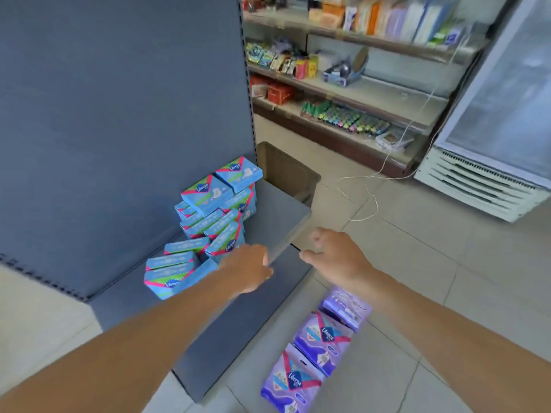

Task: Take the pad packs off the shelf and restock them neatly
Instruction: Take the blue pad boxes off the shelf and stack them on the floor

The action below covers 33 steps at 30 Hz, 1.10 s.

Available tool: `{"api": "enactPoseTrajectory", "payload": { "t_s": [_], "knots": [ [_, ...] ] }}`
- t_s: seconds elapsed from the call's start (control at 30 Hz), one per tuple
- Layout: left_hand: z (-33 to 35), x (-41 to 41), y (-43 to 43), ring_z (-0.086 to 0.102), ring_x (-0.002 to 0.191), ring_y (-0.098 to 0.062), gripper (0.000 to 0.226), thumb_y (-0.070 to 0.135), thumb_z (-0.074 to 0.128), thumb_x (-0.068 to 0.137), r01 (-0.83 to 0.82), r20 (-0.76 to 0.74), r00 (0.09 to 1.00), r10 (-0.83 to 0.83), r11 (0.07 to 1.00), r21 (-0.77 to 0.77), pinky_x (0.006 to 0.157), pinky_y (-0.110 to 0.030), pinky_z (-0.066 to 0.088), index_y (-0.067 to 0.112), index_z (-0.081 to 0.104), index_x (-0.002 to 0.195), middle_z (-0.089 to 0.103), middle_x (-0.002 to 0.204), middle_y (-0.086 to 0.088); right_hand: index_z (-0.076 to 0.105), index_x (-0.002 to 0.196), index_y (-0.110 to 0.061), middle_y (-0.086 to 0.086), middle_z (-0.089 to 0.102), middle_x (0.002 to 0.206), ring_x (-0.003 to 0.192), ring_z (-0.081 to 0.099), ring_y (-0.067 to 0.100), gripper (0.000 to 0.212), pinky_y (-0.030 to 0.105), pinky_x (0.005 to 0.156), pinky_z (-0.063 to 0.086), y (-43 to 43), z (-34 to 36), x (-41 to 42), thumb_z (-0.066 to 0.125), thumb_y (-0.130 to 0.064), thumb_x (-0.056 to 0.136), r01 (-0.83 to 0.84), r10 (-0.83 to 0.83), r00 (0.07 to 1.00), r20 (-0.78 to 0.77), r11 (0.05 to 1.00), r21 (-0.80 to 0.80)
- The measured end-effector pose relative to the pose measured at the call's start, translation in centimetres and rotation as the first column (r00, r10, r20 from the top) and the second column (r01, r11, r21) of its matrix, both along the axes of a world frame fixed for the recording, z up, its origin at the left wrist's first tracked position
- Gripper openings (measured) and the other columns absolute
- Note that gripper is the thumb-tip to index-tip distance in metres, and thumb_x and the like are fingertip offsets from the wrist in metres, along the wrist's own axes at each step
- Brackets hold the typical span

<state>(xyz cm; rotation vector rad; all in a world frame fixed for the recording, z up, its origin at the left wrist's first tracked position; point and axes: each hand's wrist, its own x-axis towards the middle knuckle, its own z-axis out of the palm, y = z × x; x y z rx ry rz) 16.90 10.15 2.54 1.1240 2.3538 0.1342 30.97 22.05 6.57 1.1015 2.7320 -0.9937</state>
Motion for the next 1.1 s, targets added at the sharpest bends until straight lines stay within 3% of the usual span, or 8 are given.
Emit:
{"api": "enactPoseTrajectory", "payload": {
  "t_s": [0.1,0.33,0.87,1.1],
  "knots": [
    [0.2,-2.8,-4.1,0.062,0.098,-0.026,0.023,0.031,0.054,0.091,-0.134,0.005,0.991,0.134,0.991,-0.016,0.083,-0.035,0.051,0.012,0.061,0.103,0.066,0.106,-0.006,0.053,0.127,-0.007,0.012,0.059,0.127,0.120,0.054,0.029,0.045,0.035,0.098,0.045,-1.8,0.7,-2.9,0.059,-0.032,0.091,-0.085,0.086,0.996,0.014,0.996,-0.040],
    [-3.0,-6.4,-11.2,0.061,0.096,-0.024,0.013,0.034,0.056,0.091,-0.398,0.033,0.917,0.398,0.917,-0.026,0.083,-0.035,0.051,0.024,0.058,0.099,0.063,0.110,-0.002,0.052,0.122,-0.004,0.014,0.062,0.115,0.105,0.060,0.029,0.044,0.040,0.091,0.050,-5.1,-1.5,-7.2,0.060,-0.034,0.090,-0.201,0.207,0.972,0.111,0.978,-0.062],
    [-8.9,-11.3,-13.5,0.060,0.093,-0.024,0.017,0.029,0.057,0.089,-0.558,-0.026,0.830,0.558,0.828,-0.050,0.074,-0.032,0.047,0.025,0.057,0.106,0.064,0.108,0.001,0.053,0.120,-0.004,0.013,0.062,0.111,0.102,0.060,0.029,0.041,0.038,0.089,0.050,-5.1,-7.9,-13.8,0.064,-0.027,0.088,-0.246,0.263,0.946,0.191,0.963,-0.107],
    [-12.2,-10.2,-12.8,0.060,0.101,-0.026,0.044,0.038,0.066,0.084,-0.570,-0.038,0.821,0.569,0.822,0.009,0.080,-0.039,0.050,0.018,0.050,0.121,0.056,0.121,-0.003,0.050,0.120,-0.006,0.014,0.060,0.114,0.105,0.059,0.030,0.041,0.041,0.090,0.050,-4.5,-12.2,-15.6,0.064,-0.026,0.087,-0.323,0.349,0.910,0.223,0.935,-0.144]
  ]
}}
